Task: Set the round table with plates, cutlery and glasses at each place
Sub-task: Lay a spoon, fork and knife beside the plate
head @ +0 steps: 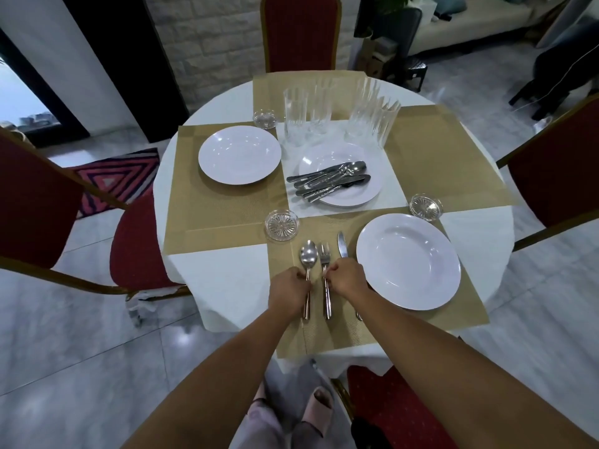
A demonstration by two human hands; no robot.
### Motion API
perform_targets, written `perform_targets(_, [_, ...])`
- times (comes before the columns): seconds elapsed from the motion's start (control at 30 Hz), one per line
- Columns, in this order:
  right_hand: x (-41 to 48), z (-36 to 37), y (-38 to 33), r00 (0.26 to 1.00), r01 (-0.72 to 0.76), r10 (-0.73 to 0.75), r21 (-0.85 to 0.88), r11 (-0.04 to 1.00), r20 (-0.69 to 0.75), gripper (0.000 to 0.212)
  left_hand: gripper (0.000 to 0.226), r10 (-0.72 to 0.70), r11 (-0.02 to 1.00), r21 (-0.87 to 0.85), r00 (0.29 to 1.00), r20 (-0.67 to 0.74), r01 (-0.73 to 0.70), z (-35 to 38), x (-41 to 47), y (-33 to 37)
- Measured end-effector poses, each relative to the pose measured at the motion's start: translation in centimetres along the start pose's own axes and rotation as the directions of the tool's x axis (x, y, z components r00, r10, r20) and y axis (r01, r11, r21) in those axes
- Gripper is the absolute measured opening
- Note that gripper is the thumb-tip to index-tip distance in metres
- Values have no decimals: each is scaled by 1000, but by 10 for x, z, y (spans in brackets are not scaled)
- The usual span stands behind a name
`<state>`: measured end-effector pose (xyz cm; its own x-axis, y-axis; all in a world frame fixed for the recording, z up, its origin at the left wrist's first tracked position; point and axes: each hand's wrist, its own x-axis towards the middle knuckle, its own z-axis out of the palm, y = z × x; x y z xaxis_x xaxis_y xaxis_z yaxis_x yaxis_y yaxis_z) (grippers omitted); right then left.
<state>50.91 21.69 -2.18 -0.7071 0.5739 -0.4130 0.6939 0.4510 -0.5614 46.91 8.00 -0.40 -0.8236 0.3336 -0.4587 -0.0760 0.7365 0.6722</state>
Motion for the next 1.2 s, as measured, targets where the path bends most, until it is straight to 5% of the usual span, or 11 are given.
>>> perform_targets(0.13, [-9,-6,-3,1000,-21,21,58,998,2,35,18,51,996,74,998,28,-53,-5,1,-6])
perform_targets(0.2, [-16,-9,-4,999,-32,30,67,997,37,11,25,152,961,224,987,56,-161,-8,2,-8])
perform_targets(0.3, [-24,-7,0,997,-36,34,28,999,75,30,45,306,852,395,939,157,-343,-8,2,-15])
perform_targets(0.47, [-27,-3,0,998,-26,23,45,999,56,31,61,396,746,470,882,256,-472,-4,4,-23])
perform_targets(0.67, [-27,-4,-2,998,-33,32,21,999,51,10,58,454,722,487,868,201,-490,-1,0,-22])
perform_targets(1.2, [-36,1,2,998,-59,58,34,998,13,14,71,462,685,527,859,221,-504,4,1,-26])
